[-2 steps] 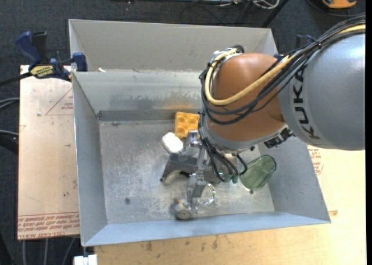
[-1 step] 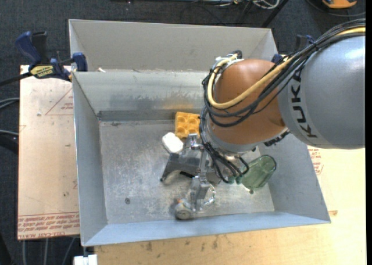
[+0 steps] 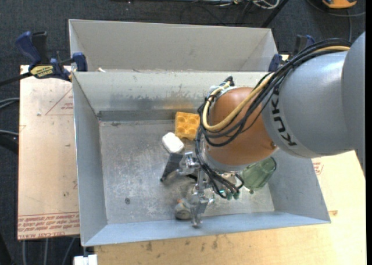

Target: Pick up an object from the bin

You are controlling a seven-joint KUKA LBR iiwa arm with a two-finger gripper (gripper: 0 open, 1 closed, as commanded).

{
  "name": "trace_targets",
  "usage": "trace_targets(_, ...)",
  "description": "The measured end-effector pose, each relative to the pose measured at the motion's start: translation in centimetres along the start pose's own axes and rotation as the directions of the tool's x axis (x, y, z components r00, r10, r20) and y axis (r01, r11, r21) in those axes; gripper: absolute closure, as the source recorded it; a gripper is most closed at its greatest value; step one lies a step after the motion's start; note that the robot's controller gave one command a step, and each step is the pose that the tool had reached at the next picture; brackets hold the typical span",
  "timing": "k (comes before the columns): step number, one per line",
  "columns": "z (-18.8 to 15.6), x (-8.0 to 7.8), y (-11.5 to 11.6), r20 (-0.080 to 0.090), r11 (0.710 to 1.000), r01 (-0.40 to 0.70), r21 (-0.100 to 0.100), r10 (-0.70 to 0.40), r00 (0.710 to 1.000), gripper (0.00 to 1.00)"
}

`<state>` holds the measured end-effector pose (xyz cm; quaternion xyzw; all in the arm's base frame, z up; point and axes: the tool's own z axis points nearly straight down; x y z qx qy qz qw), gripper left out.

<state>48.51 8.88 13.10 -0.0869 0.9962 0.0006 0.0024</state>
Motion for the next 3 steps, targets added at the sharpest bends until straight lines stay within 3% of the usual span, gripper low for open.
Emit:
trace_targets(1,5.4,0.0,-0.9,0.017,1.0,0.02,0.0,-0.02,1.0,1.0)
trace_targets(2,5.4,0.0,-0.9,0.017,1.0,0.02,0.0,-0.02,1.0,1.0)
trace_targets(3,-7.4,0.5,-1.0,-0.003,0.997,0.075,0.0,-0.075,0.997,1.0)
